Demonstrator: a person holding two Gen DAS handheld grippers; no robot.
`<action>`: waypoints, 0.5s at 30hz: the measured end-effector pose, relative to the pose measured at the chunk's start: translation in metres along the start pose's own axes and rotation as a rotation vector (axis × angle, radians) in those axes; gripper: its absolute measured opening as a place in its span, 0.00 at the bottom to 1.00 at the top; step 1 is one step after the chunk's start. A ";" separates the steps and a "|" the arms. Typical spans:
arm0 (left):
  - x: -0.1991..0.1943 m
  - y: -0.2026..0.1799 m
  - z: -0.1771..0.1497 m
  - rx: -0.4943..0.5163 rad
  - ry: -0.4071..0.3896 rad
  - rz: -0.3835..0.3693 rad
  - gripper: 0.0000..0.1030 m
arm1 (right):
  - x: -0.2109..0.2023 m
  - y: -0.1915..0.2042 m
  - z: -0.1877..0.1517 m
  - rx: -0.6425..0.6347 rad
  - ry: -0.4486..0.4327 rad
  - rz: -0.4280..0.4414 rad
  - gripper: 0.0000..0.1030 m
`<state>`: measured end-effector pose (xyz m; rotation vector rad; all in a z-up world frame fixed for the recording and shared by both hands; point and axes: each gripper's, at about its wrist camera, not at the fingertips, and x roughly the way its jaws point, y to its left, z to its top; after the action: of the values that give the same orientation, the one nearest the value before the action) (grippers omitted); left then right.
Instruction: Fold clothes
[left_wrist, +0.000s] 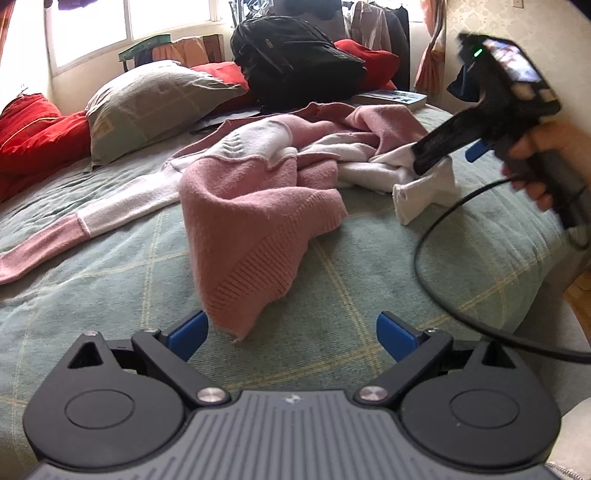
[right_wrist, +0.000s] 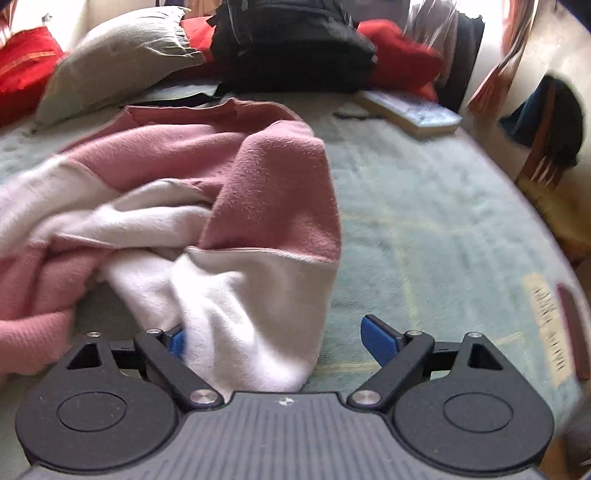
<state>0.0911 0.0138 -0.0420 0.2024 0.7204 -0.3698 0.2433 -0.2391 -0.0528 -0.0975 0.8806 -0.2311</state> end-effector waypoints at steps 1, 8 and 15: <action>-0.002 0.000 -0.001 0.000 -0.003 0.000 0.95 | 0.003 0.005 -0.003 -0.018 -0.016 -0.038 0.89; -0.006 0.005 -0.003 -0.011 -0.001 0.018 0.95 | 0.003 0.014 -0.018 -0.085 -0.140 -0.218 0.89; -0.004 0.001 -0.003 -0.003 -0.001 -0.002 0.95 | -0.012 -0.013 -0.018 -0.060 -0.204 -0.308 0.89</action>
<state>0.0877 0.0166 -0.0414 0.1988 0.7197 -0.3706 0.2200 -0.2484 -0.0532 -0.3082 0.6666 -0.4738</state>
